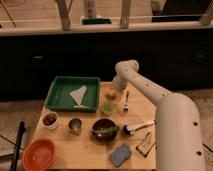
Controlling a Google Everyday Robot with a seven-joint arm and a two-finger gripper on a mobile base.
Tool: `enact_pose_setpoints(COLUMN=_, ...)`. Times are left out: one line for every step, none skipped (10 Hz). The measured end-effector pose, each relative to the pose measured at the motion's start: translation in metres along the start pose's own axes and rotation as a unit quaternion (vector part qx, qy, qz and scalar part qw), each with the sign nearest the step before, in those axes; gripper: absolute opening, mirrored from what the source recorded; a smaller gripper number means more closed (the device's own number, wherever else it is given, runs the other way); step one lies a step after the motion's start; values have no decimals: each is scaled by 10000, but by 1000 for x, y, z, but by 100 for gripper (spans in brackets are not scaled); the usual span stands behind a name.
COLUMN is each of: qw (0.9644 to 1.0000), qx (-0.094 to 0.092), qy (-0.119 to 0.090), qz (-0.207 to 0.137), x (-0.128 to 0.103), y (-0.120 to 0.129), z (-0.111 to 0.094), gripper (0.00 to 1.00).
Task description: Place apple in metal cup
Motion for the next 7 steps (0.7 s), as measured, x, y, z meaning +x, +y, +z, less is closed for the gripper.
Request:
enact_pose_setpoints(qw=10000, qx=-15, qy=-75, qz=13, x=1, y=2, z=2, gripper=39)
enact_pose_setpoints(qw=9999, qx=-6, qy=-145, qz=24, x=2, y=2, z=3, gripper=28)
enact_pose_setpoints(qw=9998, qx=2, qy=-182, qz=18, x=1, y=2, z=4, gripper=16)
enact_pose_setpoints(qw=9998, qx=4, qy=-196, qz=5, x=0, y=1, z=5, gripper=8)
enact_pose_setpoints(qw=9998, qx=4, qy=-196, qz=-14, x=-1, y=1, z=4, gripper=2)
enact_pose_setpoints(qw=9998, qx=-29, qy=-179, qz=-54, x=-3, y=3, z=-1, gripper=0)
enact_pose_setpoints(qw=9999, qx=3, qy=-138, qz=-89, x=-4, y=1, z=-9, gripper=0)
